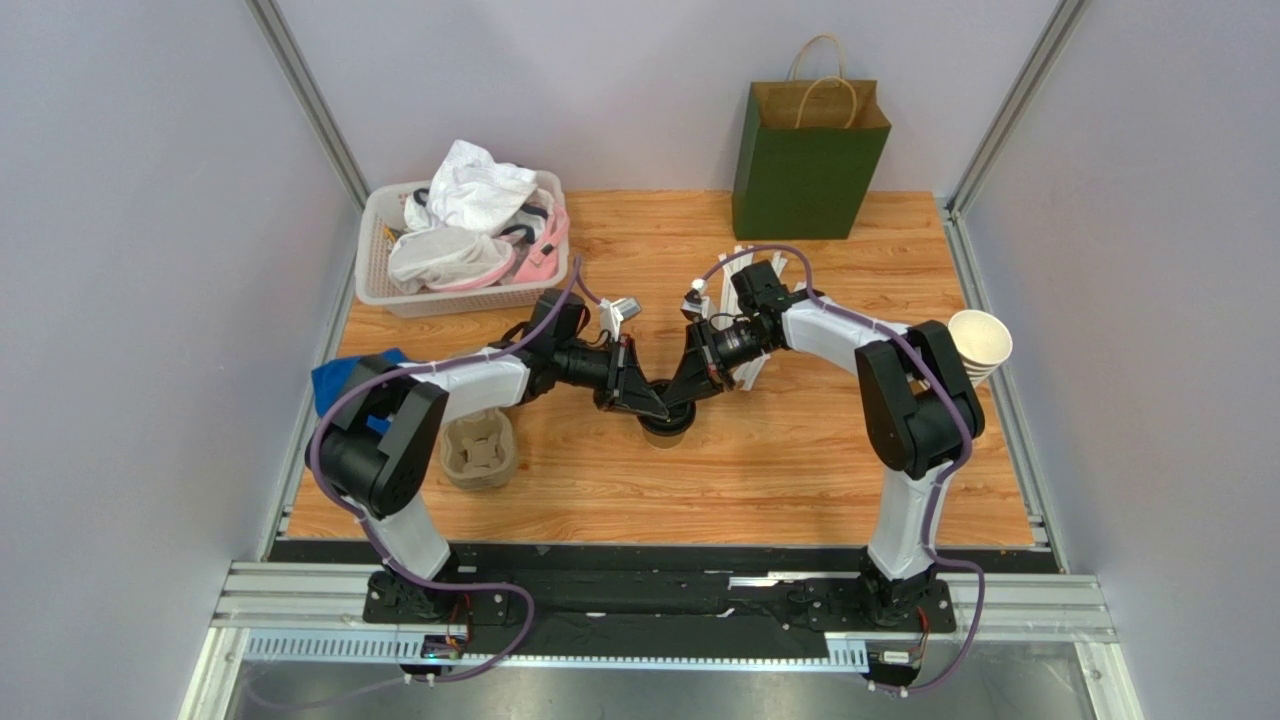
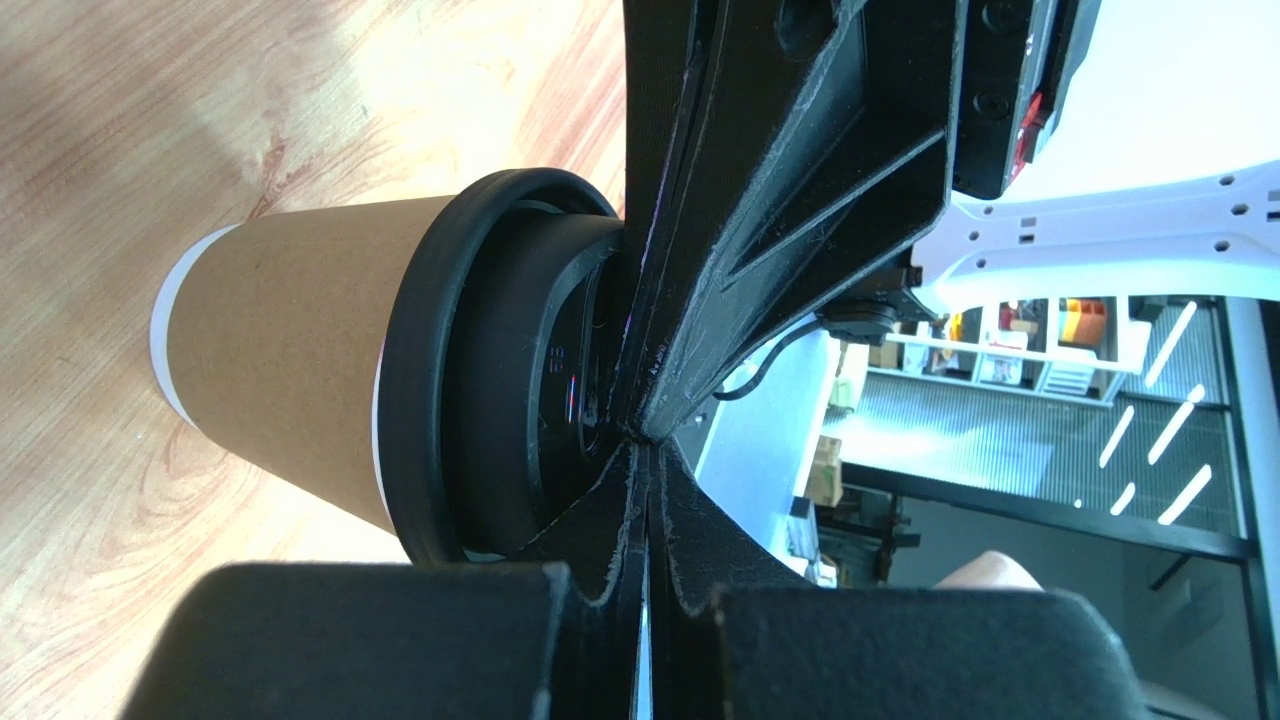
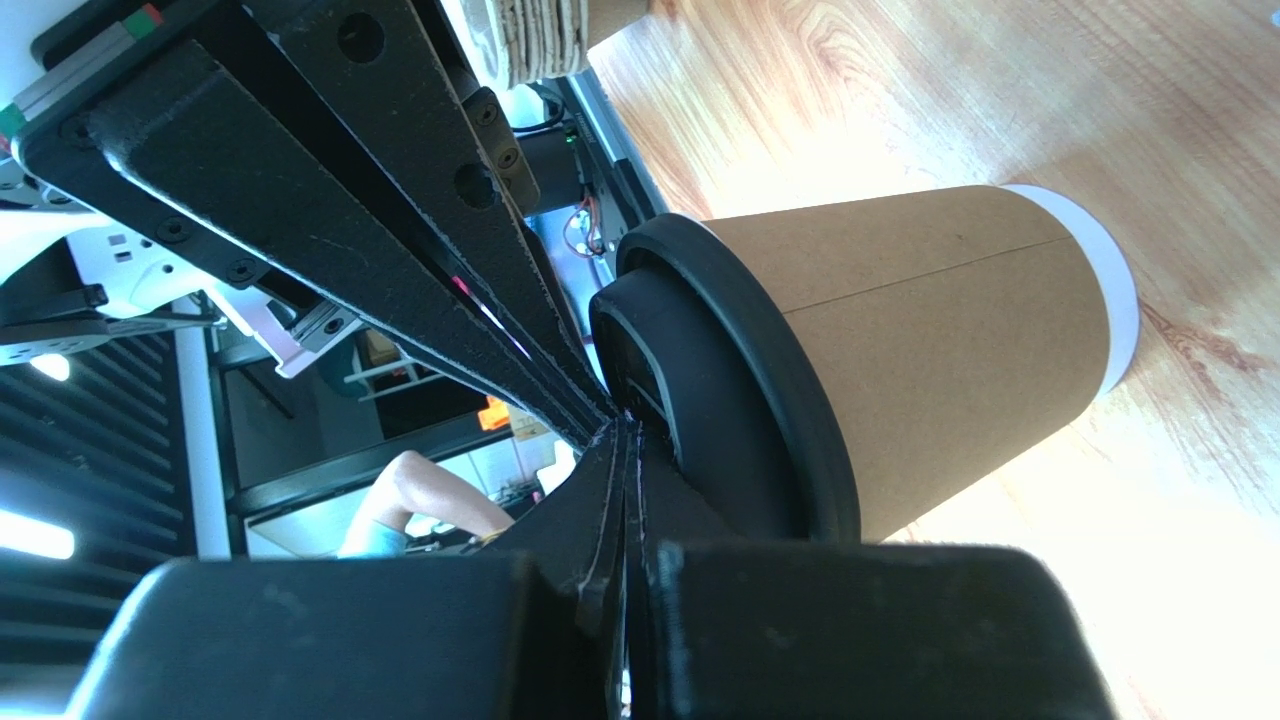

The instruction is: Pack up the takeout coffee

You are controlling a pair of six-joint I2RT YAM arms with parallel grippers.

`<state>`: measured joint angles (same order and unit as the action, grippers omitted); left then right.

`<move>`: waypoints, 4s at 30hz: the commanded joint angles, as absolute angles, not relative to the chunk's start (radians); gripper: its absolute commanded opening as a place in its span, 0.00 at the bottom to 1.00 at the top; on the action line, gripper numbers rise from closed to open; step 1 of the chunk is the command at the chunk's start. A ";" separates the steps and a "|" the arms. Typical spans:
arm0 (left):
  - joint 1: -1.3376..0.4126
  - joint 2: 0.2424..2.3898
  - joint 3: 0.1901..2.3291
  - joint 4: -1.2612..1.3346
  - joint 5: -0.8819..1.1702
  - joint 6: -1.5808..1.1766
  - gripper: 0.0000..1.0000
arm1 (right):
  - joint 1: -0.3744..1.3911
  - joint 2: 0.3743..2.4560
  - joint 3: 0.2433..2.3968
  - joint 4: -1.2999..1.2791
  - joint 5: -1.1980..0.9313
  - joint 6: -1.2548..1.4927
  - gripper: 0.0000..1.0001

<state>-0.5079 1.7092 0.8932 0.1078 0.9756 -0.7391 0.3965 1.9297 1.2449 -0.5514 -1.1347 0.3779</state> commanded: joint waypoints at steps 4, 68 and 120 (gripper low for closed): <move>-0.508 1.796 0.859 0.005 0.813 -0.683 0.00 | 0.394 2.069 1.181 -0.606 -0.769 0.337 0.00; -0.503 1.534 1.077 -0.400 0.591 -0.422 0.31 | 0.405 1.741 1.296 -0.782 -0.670 0.270 0.25; -0.523 1.812 1.115 -0.486 0.469 -0.423 0.00 | 0.445 1.878 1.307 -0.811 -0.569 0.242 0.00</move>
<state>-0.5011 1.7012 1.1431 -0.4034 0.6006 -0.4473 0.4213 1.8061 1.3155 -0.8841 -0.6971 0.2756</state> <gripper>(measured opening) 0.026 0.008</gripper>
